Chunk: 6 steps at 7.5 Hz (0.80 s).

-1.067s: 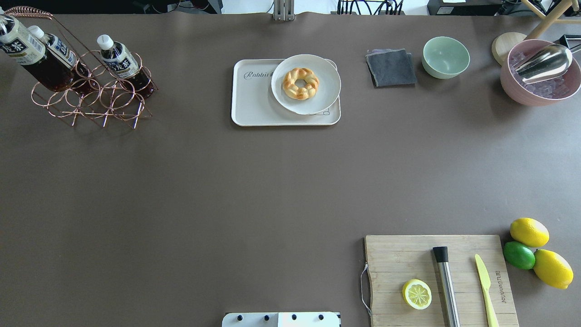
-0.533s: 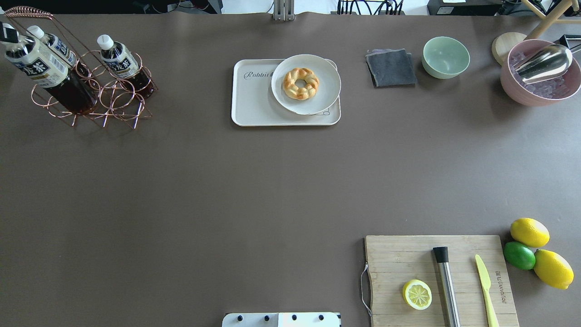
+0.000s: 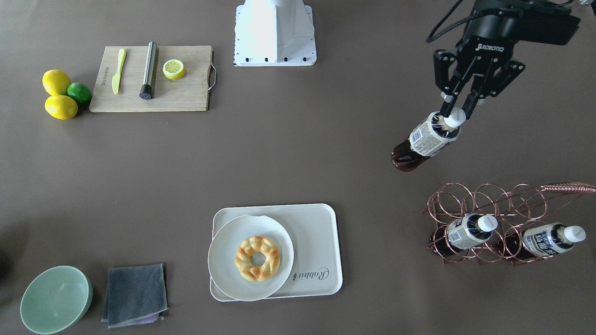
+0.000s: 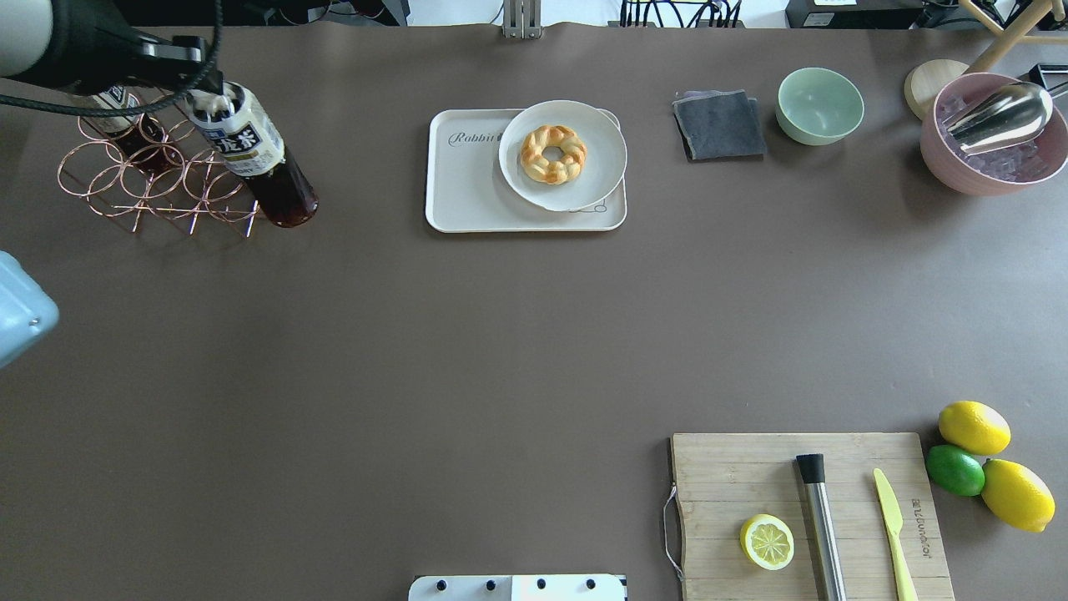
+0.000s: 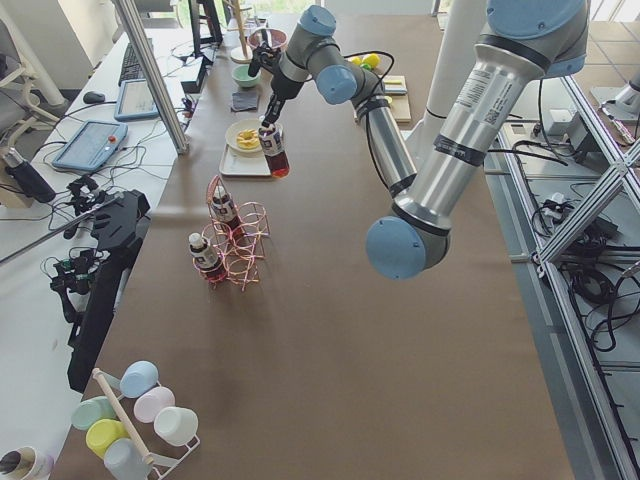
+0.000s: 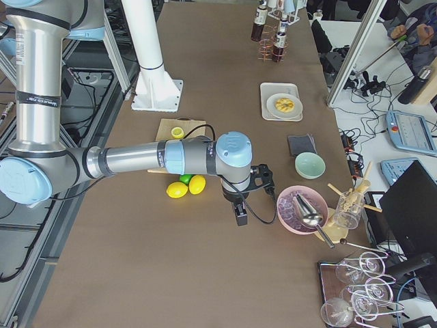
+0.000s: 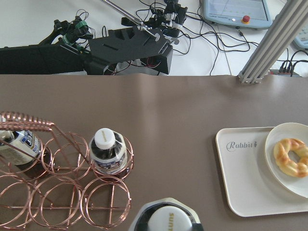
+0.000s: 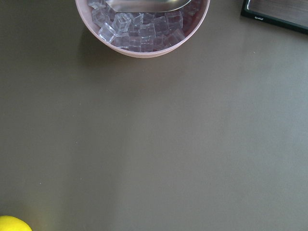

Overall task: Place tea on tray
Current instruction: 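Carry the bottle with the left gripper and stand it near the tray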

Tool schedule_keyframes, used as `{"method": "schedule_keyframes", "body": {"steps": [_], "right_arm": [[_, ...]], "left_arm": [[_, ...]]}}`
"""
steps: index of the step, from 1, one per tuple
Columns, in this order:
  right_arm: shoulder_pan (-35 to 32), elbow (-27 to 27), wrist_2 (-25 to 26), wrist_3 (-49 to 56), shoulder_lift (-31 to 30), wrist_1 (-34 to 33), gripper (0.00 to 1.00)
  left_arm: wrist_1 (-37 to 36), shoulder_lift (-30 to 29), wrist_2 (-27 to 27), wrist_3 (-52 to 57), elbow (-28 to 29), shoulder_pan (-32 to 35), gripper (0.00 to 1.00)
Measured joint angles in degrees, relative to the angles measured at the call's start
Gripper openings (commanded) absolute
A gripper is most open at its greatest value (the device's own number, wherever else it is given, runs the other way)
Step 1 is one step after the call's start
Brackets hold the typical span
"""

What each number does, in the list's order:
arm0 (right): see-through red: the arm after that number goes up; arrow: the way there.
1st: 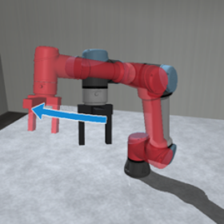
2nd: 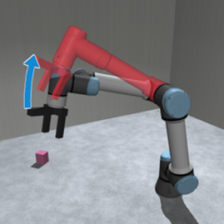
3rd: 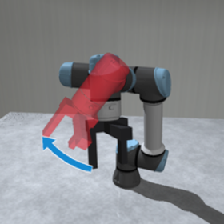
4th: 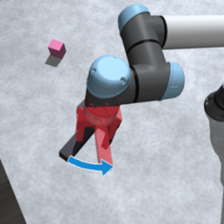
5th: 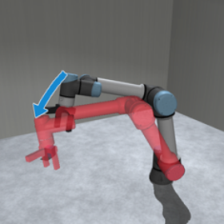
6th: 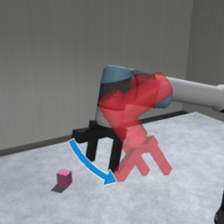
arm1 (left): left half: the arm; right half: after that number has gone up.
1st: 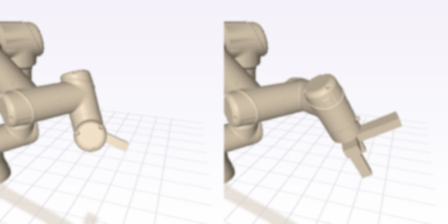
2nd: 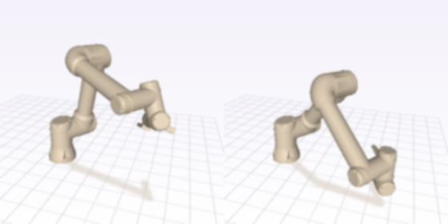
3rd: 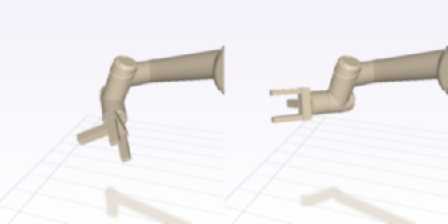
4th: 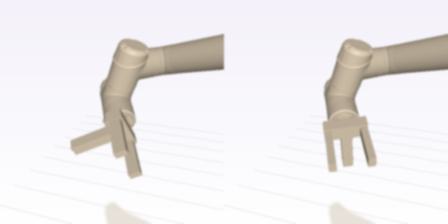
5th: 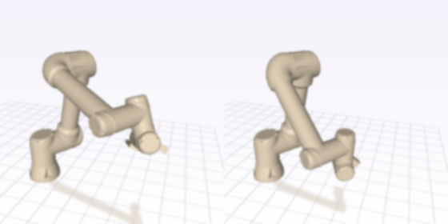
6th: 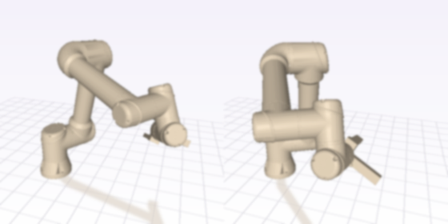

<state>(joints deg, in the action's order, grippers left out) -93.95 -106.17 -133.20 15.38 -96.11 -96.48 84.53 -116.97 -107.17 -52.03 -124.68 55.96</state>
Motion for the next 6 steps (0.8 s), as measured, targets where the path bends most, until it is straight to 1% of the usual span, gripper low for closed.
{"method": "schedule_keyframes", "body": {"steps": [1, 2, 3, 4, 5, 6], "right_arm": [[0.0, 0.0, 0.0, 0.0, 0.0, 0.0, 1.00], [0.0, 0.0, 0.0, 0.0, 0.0, 0.1, 1.00], [0.1, 0.0, 0.1, 0.0, 0.1, 0.1, 1.00], [0.1, 0.0, 0.1, -0.1, 0.2, 0.1, 1.00], [0.1, 0.0, 0.1, -0.2, 0.4, 0.1, 1.00], [0.1, -0.1, 0.0, -0.3, 0.4, 0.1, 1.00]], "left_arm": [[-1.4, -3.9, 4.5, 0.3, 1.3, -5.3, 0.00], [-0.5, -6.0, 9.0, 0.9, 2.3, -10.8, 0.00], [2.7, -6.8, 11.8, 2.1, 3.8, -15.0, 0.00], [6.8, -7.2, 13.4, 2.9, 6.0, -18.8, 0.00], [9.3, -7.8, 15.4, 3.1, 7.6, -22.5, 0.00], [10.3, -8.8, 17.1, 3.0, 8.7, -25.1, 0.00]]}}
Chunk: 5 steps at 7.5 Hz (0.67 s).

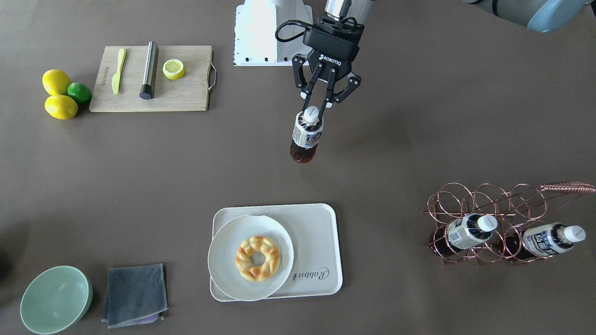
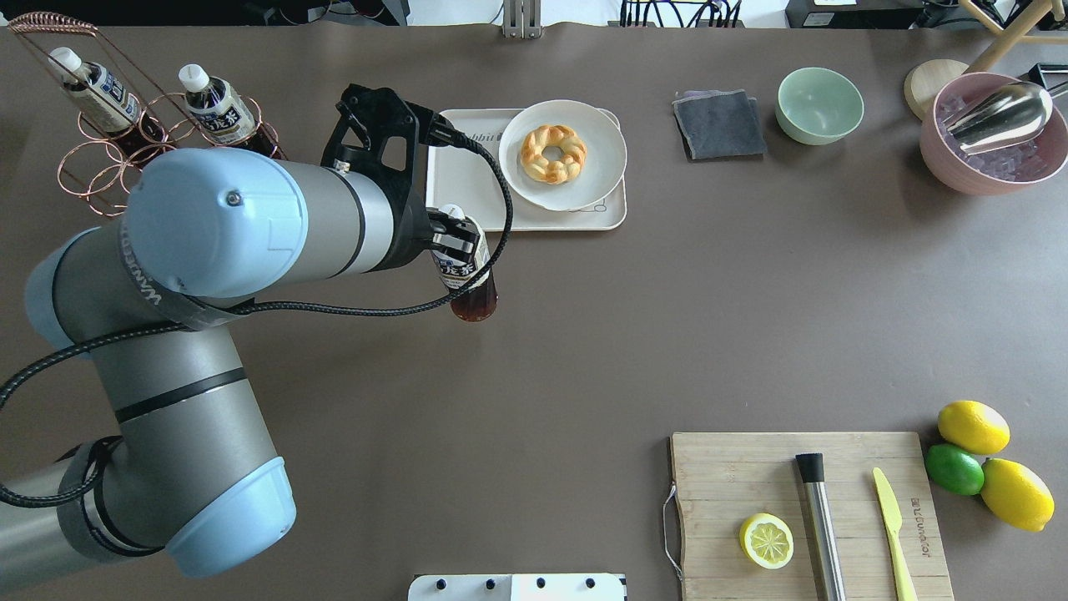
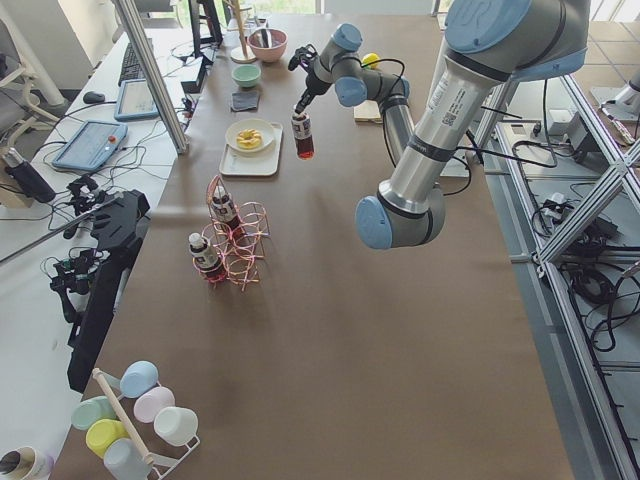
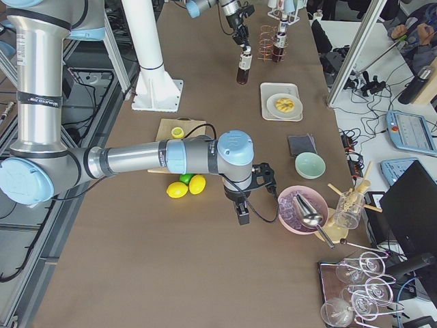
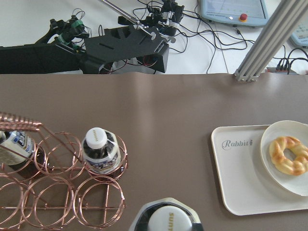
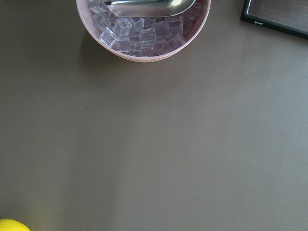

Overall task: Place tea on tray
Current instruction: 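Carry the bottle with the left gripper and stand it near the tray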

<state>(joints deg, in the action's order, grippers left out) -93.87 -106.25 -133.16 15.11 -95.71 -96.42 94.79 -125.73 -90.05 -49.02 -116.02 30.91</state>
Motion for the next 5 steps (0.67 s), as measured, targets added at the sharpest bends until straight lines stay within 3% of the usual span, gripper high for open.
{"method": "schedule_keyframes", "body": {"steps": [5], "right_arm": [[0.0, 0.1, -0.2, -0.1, 0.0, 0.0, 1.00]], "left_arm": [[0.4, -1.2, 1.7, 0.0, 1.1, -4.7, 0.00]]}}
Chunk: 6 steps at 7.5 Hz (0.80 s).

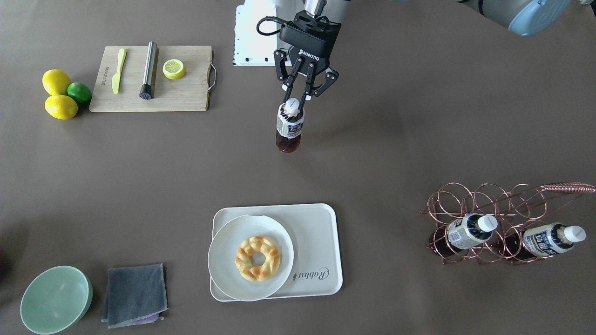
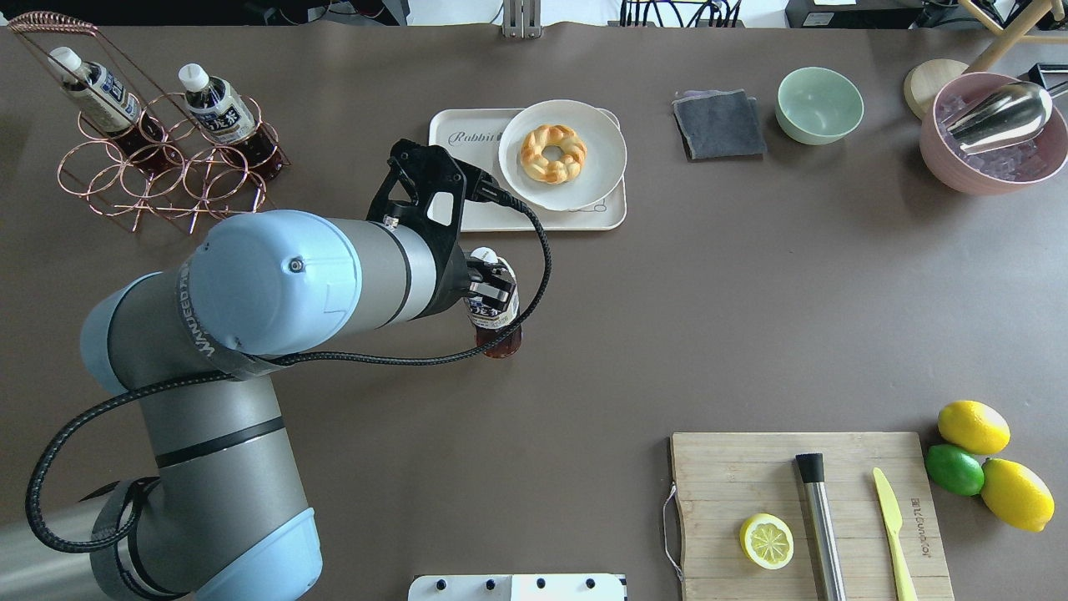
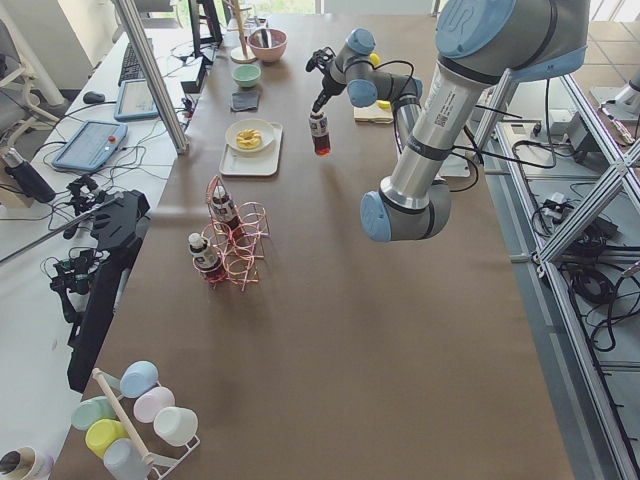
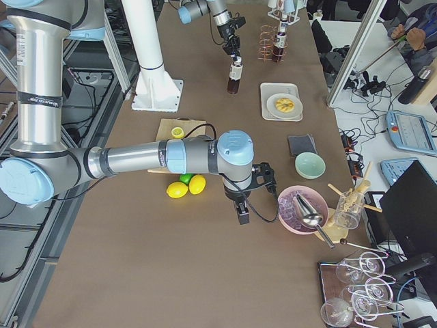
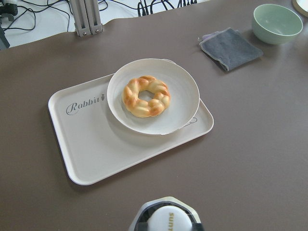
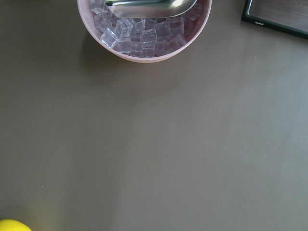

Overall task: Place tea on tray
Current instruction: 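Carry the bottle with the left gripper and stand it near the tray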

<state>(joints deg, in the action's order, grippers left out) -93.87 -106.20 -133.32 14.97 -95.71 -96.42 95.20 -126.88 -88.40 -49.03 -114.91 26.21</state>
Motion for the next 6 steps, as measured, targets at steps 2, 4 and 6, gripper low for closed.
{"method": "schedule_keyframes", "body": {"steps": [2, 4, 6], "right_arm": [[0.0, 0.1, 0.1, 0.1, 0.0, 0.0, 1.00], [0.1, 0.1, 0.3, 0.1, 0.0, 0.0, 1.00], [0.1, 0.1, 0.4, 0.3, -0.1, 0.0, 1.00]], "left_arm": [[0.0, -0.1, 1.2, 0.0, 0.2, -1.3, 0.00], [0.0, -0.3, 3.6, 0.1, 0.7, -3.2, 0.00], [0.1, -0.8, 4.9, 0.0, 1.1, -4.3, 0.00]]}}
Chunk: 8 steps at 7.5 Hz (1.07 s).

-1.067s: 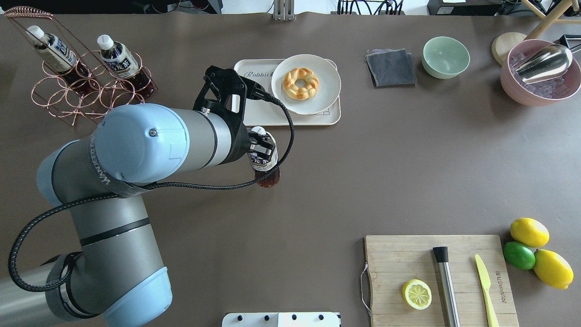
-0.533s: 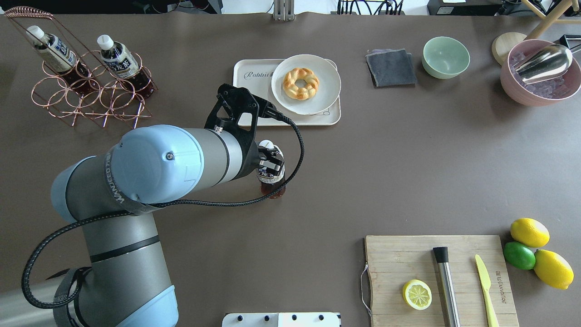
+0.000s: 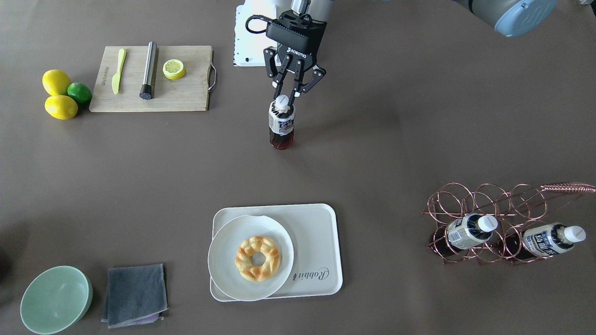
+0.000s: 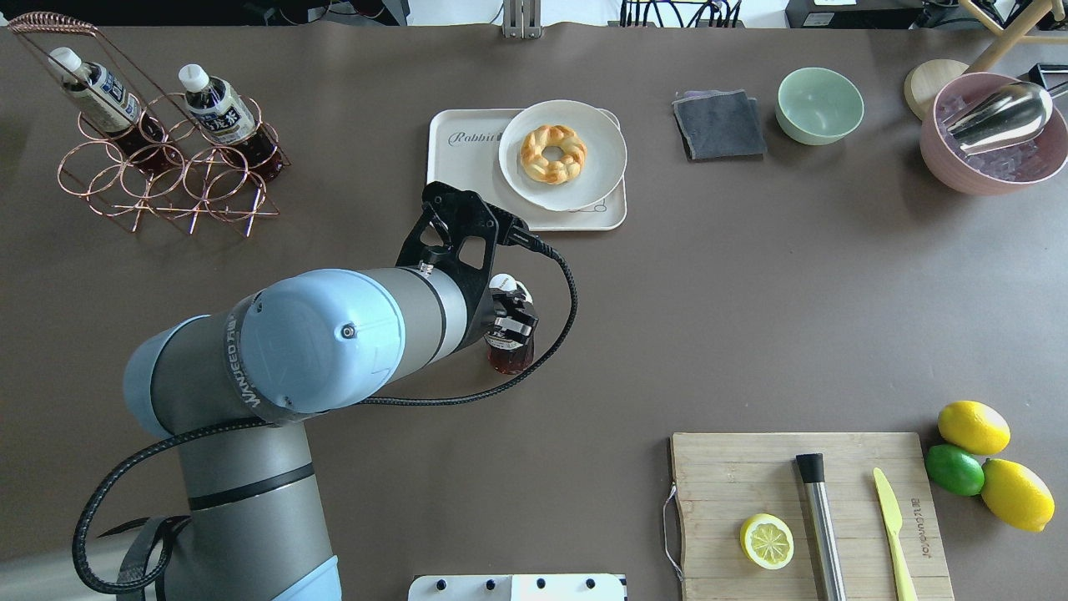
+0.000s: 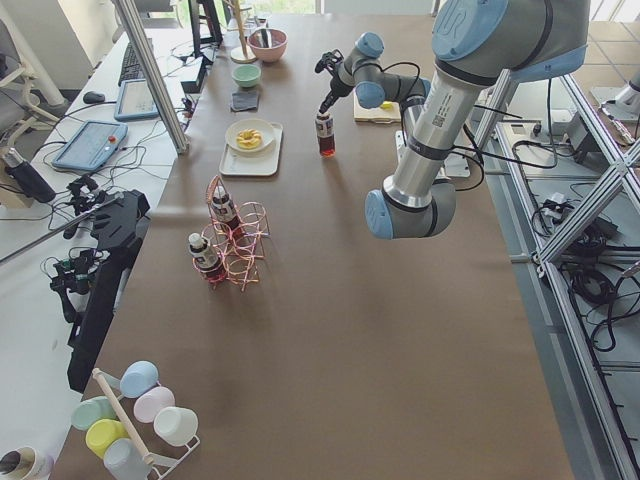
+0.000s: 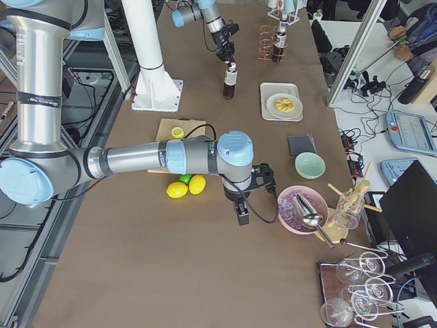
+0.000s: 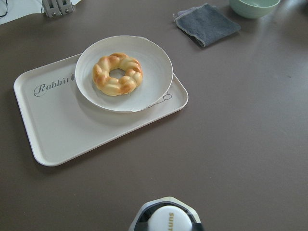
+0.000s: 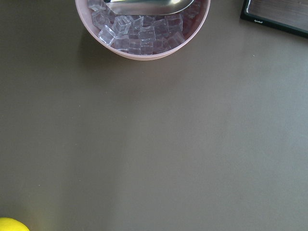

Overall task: Place tea on tray
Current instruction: 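Carry the bottle with the left gripper and stand it near the tray, then open and withdraw the left gripper while the right arm reaches toward the bottle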

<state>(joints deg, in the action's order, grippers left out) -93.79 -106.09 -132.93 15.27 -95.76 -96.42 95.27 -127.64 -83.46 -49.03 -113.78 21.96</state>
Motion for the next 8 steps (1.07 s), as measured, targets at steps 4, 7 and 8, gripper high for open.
{"method": "schedule_keyframes", "body": {"steps": [4, 7, 8], "right_arm": [[0.0, -0.1, 0.2, 0.3, -0.2, 0.0, 1.00], [0.0, -0.3, 0.3, -0.2, 0.2, 0.0, 1.00], [0.1, -0.4, 0.1, -0.7, 1.5, -0.1, 1.00]], "left_arm": [[0.0, 0.0, 0.3, 0.1, 0.6, -0.5, 0.84], [-0.6, -1.3, 0.3, 0.0, 1.4, -0.3, 0.90], [-2.4, -2.0, 0.2, 0.1, 0.7, 0.4, 0.90]]}}
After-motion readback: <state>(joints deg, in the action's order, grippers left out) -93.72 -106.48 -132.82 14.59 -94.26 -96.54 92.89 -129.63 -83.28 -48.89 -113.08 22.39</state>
